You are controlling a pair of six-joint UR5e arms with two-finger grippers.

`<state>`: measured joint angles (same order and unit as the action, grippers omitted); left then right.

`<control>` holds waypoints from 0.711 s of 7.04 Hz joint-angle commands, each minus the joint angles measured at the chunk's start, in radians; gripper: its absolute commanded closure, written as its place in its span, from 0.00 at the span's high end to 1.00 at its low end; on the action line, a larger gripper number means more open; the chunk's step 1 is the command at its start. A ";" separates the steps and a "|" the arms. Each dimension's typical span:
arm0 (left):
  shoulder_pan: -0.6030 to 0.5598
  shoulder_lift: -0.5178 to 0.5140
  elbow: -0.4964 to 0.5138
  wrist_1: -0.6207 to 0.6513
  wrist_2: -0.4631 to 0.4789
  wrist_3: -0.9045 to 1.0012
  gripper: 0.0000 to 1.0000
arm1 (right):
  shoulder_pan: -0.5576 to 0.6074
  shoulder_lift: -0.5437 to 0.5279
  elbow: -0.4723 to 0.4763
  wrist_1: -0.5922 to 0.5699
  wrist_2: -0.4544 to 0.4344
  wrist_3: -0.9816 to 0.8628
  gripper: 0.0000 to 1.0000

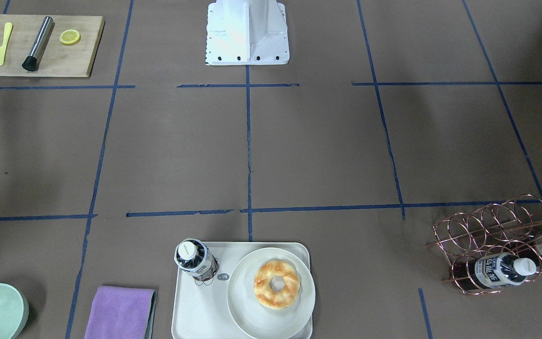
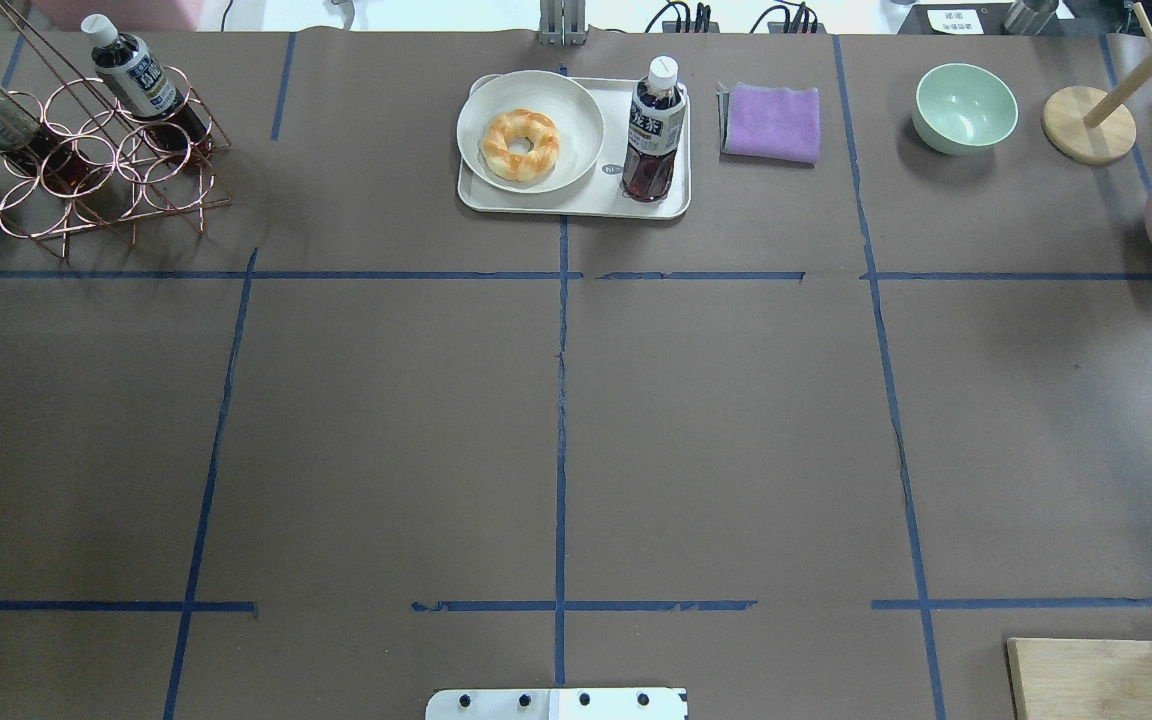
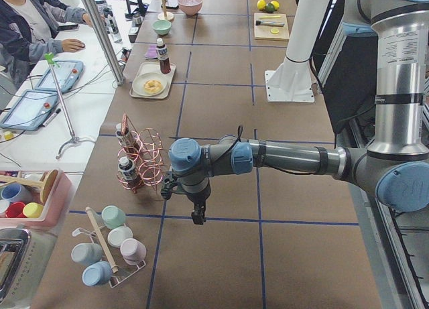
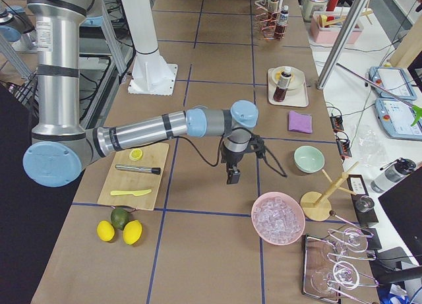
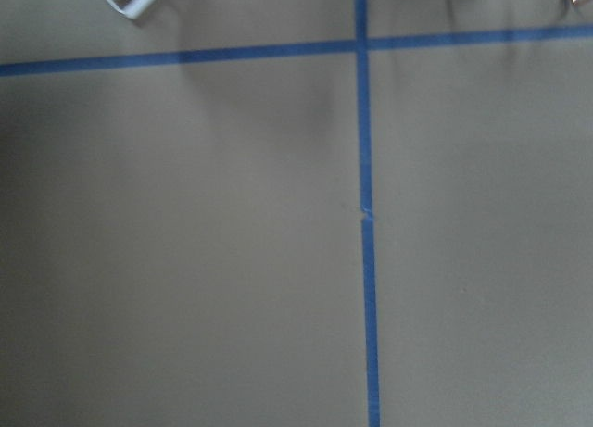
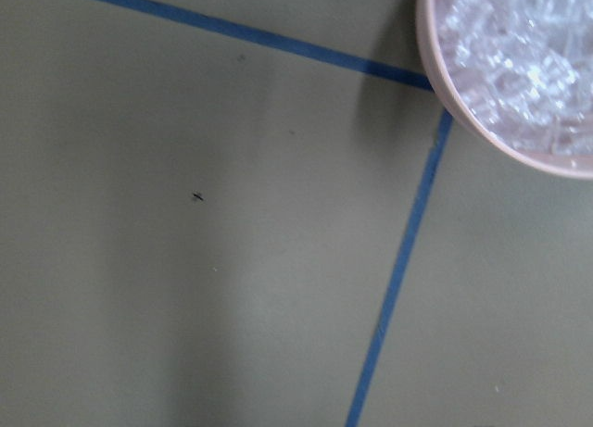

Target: Place tea on tray

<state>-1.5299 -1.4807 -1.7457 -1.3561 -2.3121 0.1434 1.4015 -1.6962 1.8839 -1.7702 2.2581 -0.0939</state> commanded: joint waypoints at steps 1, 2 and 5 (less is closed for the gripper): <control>0.011 0.002 -0.003 -0.001 -0.001 0.001 1.00 | 0.054 -0.121 -0.005 0.075 0.014 0.002 1.00; 0.011 0.003 0.008 0.003 0.002 -0.002 1.00 | 0.054 -0.120 -0.006 0.077 0.024 0.011 1.00; 0.004 0.033 -0.020 0.012 0.007 -0.004 1.00 | 0.054 -0.109 0.001 0.148 0.027 0.106 1.00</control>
<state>-1.5232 -1.4539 -1.7534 -1.3439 -2.3065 0.1399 1.4553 -1.8093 1.8820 -1.6550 2.2841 -0.0381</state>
